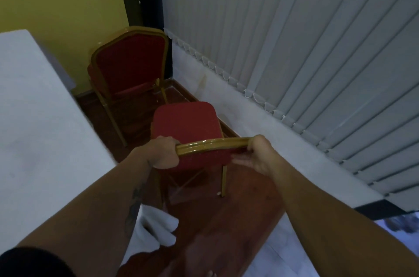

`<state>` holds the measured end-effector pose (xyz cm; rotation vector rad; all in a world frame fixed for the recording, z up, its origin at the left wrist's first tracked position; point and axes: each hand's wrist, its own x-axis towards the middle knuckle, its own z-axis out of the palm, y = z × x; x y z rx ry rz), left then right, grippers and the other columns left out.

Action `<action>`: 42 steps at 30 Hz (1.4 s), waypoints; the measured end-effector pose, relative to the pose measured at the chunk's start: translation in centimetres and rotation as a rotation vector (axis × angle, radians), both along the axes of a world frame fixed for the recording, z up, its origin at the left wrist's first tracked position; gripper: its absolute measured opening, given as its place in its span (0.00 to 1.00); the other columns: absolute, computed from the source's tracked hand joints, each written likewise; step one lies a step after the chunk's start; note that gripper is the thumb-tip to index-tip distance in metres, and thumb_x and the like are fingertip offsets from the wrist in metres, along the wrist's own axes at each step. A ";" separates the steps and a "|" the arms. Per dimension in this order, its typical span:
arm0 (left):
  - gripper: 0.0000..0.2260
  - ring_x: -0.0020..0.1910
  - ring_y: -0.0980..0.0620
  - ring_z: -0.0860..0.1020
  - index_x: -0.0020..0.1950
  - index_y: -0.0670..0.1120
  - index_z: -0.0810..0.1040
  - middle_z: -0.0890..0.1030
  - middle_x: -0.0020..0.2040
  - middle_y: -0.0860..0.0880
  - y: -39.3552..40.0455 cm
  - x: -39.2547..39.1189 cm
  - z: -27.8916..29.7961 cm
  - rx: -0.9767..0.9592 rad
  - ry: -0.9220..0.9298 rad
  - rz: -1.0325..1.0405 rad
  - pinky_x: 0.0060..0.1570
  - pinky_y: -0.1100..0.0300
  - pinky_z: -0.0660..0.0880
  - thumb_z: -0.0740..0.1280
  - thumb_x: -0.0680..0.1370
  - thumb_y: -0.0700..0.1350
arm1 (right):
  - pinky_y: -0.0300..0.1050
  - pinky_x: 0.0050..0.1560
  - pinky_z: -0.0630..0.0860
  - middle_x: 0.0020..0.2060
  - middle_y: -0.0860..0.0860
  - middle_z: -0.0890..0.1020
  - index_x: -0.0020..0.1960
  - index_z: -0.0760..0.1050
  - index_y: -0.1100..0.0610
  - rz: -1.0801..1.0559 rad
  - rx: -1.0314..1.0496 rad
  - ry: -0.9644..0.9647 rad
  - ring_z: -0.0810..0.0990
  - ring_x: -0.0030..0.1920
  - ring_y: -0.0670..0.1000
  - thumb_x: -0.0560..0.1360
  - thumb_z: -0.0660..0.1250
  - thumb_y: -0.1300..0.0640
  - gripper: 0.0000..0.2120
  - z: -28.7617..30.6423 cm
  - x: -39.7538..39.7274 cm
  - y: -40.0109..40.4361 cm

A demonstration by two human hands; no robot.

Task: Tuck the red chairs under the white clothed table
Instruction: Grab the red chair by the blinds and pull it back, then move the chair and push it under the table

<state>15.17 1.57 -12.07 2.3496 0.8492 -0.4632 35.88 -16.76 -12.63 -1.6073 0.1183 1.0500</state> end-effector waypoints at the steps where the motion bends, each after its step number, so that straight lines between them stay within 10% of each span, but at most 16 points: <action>1: 0.16 0.50 0.47 0.81 0.58 0.53 0.82 0.83 0.51 0.50 0.0 -0.1 -0.1 -0.005 -0.007 0.005 0.49 0.55 0.79 0.65 0.71 0.46 | 0.61 0.38 0.84 0.63 0.69 0.77 0.74 0.64 0.66 -0.079 0.067 0.044 0.86 0.48 0.70 0.69 0.55 0.66 0.32 -0.4 -0.4 0.2; 5: 0.15 0.47 0.46 0.81 0.56 0.53 0.81 0.82 0.49 0.49 -0.5 -0.4 0.4 0.000 -0.014 0.031 0.46 0.55 0.77 0.65 0.70 0.47 | 0.69 0.56 0.80 0.65 0.63 0.76 0.70 0.71 0.60 -0.198 0.137 0.115 0.79 0.62 0.68 0.77 0.67 0.51 0.25 -0.5 -3.4 1.5; 9: 0.19 0.52 0.42 0.82 0.61 0.49 0.81 0.82 0.54 0.45 -1.2 -0.1 1.2 0.030 0.036 0.063 0.49 0.54 0.79 0.64 0.72 0.47 | 0.73 0.47 0.81 0.63 0.63 0.78 0.73 0.66 0.58 -0.205 0.168 0.201 0.80 0.61 0.70 0.69 0.78 0.52 0.37 0.2 -5.1 3.4; 16: 0.20 0.53 0.43 0.83 0.67 0.45 0.79 0.82 0.52 0.45 -3.1 2.8 2.1 0.005 0.129 0.106 0.48 0.54 0.80 0.65 0.75 0.43 | 0.74 0.40 0.81 0.58 0.62 0.77 0.68 0.66 0.57 -0.307 -0.002 0.071 0.81 0.51 0.65 0.66 0.64 0.64 0.30 1.0 -1.8 4.9; 28: 0.09 0.43 0.49 0.79 0.48 0.49 0.77 0.79 0.44 0.50 -6.5 14.4 2.9 0.007 0.282 0.230 0.42 0.53 0.78 0.70 0.70 0.47 | 0.73 0.42 0.82 0.52 0.61 0.78 0.66 0.71 0.62 0.004 -0.098 0.020 0.81 0.48 0.64 0.69 0.60 0.66 0.24 3.3 11.5 6.1; 42: 0.17 0.53 0.44 0.80 0.61 0.45 0.77 0.77 0.52 0.47 -7.7 18.2 3.1 0.051 0.309 0.353 0.53 0.51 0.80 0.68 0.73 0.48 | 0.72 0.47 0.81 0.48 0.59 0.75 0.52 0.71 0.61 0.196 -0.080 0.010 0.78 0.45 0.62 0.68 0.60 0.66 0.13 3.5 15.4 8.1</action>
